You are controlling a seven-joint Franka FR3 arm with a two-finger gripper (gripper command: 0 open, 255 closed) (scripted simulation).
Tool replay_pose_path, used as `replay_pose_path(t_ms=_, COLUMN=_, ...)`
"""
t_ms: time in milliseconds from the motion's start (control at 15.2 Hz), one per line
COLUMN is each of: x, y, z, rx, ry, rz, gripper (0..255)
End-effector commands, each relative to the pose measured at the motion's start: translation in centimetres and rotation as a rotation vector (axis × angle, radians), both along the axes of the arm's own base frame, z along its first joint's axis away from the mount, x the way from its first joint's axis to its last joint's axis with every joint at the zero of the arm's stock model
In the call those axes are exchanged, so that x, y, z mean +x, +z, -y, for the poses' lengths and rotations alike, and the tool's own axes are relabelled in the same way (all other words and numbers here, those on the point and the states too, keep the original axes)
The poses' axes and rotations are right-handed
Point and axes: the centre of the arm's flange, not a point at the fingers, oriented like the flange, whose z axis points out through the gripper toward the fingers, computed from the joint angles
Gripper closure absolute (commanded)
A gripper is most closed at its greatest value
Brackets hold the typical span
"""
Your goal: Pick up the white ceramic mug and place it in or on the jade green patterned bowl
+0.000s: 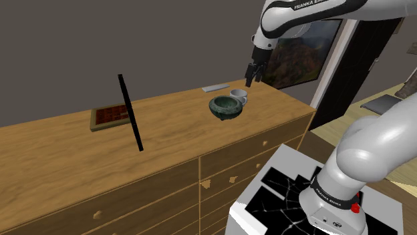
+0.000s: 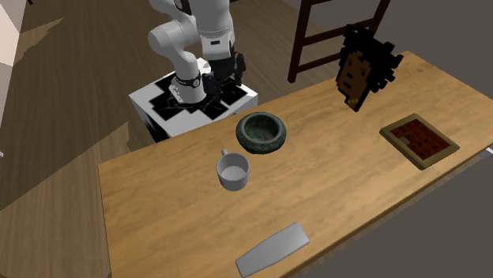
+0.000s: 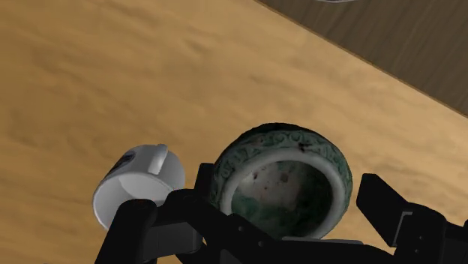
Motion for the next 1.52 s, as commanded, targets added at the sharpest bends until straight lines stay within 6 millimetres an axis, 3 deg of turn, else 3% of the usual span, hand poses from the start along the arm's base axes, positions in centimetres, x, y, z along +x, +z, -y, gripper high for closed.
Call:
replay_pose_path(t_ms=0, x=1.5, y=-1.5, z=2.1, rx=0.000, ry=0.000, rz=0.001, gripper=0)
replay_pose_path(t_ms=1122, x=13.7, y=-12.8, z=17.3, rx=0.011, ry=-0.003, rz=0.003, gripper=0)
replay_pose_path(t_ms=1452, x=14.1, y=-15.1, z=17.4, rx=0.011, ry=-0.003, rz=0.003, gripper=0)
